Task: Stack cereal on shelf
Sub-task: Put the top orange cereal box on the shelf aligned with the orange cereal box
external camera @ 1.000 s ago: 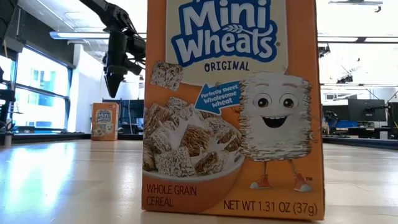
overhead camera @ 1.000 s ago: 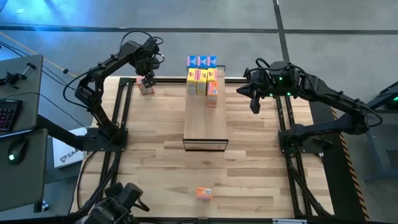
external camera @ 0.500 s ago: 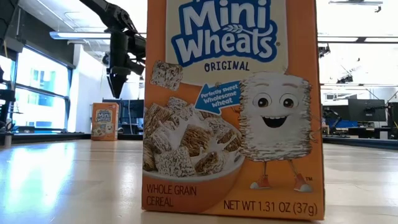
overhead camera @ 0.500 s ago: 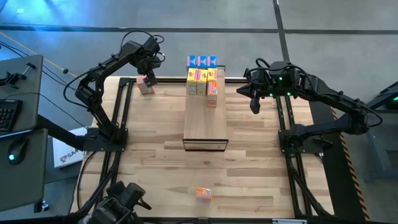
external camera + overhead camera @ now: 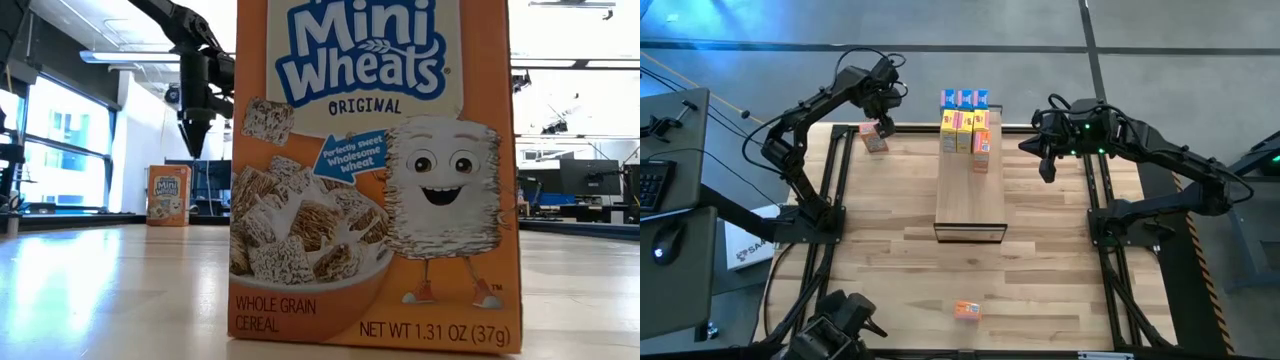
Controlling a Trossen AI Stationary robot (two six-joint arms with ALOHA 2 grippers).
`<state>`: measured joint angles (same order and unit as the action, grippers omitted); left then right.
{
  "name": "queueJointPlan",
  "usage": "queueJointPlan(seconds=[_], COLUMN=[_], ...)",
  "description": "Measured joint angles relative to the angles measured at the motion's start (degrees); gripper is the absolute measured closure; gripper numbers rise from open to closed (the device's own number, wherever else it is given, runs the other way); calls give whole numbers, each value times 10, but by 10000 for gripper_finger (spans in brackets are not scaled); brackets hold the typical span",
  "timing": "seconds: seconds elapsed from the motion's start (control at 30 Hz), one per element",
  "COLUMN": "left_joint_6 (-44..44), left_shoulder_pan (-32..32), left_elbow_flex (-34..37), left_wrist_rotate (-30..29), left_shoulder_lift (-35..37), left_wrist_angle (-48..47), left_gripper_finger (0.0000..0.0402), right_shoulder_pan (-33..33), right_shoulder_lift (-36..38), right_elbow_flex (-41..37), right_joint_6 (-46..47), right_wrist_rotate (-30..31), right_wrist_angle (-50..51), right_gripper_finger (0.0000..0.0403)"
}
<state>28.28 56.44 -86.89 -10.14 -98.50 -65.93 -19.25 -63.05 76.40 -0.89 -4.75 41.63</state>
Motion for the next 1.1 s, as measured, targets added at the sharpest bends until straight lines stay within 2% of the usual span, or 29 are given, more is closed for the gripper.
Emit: queueJointPlan(seconds=[0.13, 0.23, 0.47, 0.63, 0.73, 0.97, 1.1], left_joint_6=[15, 37, 34, 19, 47, 70, 80], left_shoulder_pan=[0, 0, -2, -3, -2, 10, 10], left_elbow_flex=[0, 0, 0, 0, 0, 33, 56], left_wrist_rotate=[16, 46, 39, 3, -25, -25, -48], left_shoulder_lift=[0, 0, 0, 0, 0, 2, 1], left_wrist_angle=[-15, -30, -35, -38, -38, -33, -20], left_gripper_finger=[147, 135, 56, 15, 10, 9, 9], right_shoulder_pan=[0, 0, 0, 0, 0, 0, 0], right_shoulder_lift=[-8, -13, -12, -12, -12, -12, -12], right_elbow_flex=[0, 0, 0, 0, 0, 0, 0], right_joint_6=[-5, -5, -6, -1, -1, 0, 0], right_wrist_rotate=[0, 0, 0, 0, 0, 0, 0], right_wrist_angle=[-1, -2, -3, -3, -3, -3, -3], right_gripper_finger=[403, 402, 402, 402, 402, 402, 402])
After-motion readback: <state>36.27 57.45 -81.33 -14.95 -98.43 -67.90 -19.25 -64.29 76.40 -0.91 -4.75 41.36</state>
